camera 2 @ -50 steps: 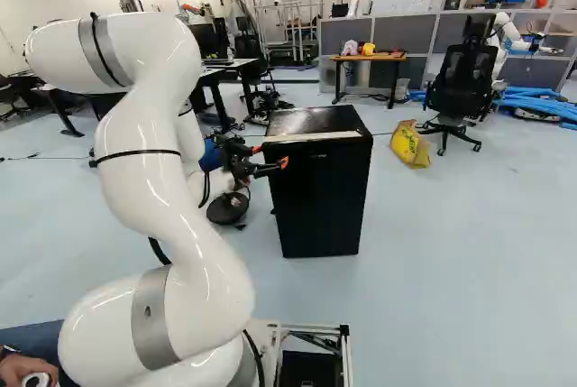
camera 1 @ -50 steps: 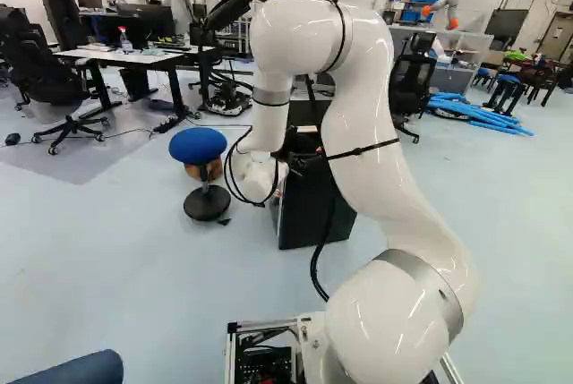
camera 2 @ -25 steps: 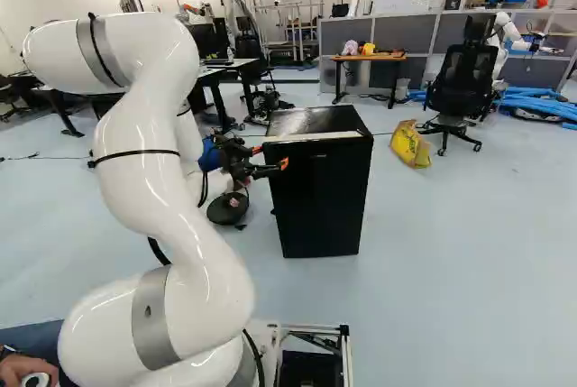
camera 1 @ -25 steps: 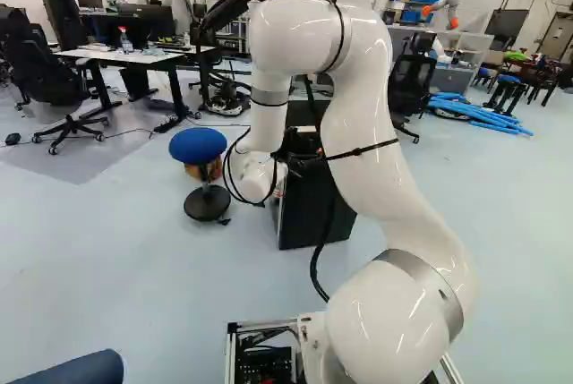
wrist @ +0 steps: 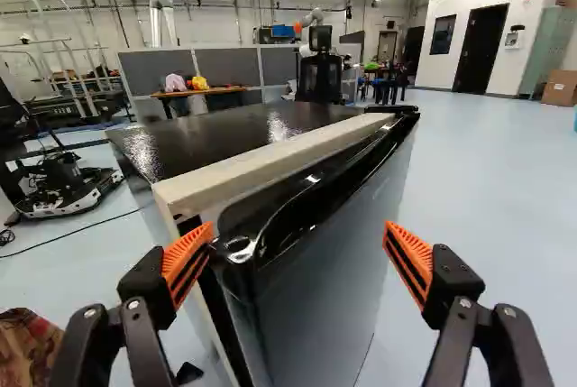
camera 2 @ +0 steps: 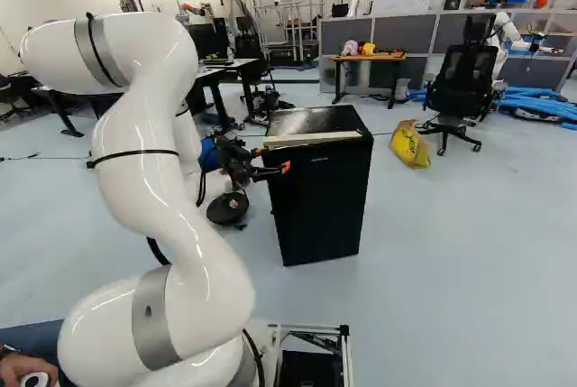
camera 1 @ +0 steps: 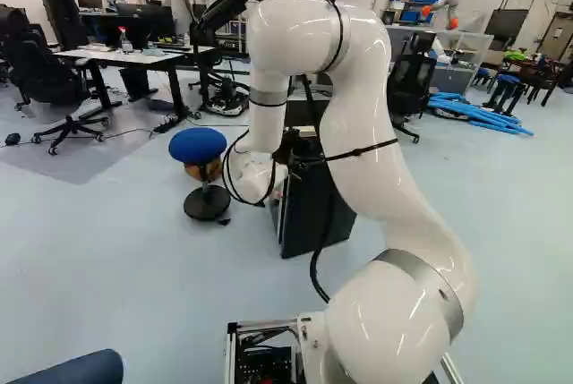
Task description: Grab a drink from the fridge
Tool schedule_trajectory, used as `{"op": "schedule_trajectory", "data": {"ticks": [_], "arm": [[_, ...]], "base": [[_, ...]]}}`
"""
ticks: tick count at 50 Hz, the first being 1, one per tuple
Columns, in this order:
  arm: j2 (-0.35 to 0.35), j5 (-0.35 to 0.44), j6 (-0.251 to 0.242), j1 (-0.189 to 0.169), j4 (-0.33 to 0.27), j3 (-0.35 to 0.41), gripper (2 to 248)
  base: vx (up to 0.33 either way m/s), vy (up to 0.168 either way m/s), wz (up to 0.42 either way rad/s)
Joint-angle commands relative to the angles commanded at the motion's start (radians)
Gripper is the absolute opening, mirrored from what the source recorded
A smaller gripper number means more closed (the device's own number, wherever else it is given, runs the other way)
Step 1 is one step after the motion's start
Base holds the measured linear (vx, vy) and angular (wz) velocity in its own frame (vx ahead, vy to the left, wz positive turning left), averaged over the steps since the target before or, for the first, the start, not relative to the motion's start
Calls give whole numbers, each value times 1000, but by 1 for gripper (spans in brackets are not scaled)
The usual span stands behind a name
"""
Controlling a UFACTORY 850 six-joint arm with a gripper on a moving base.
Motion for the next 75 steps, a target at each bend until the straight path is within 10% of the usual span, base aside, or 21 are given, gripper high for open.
{"op": "schedule_trajectory", "data": {"ticks": [75], "arm": [[62,23,0,65,240,127,247]], "base": [[0,0,0]]}}
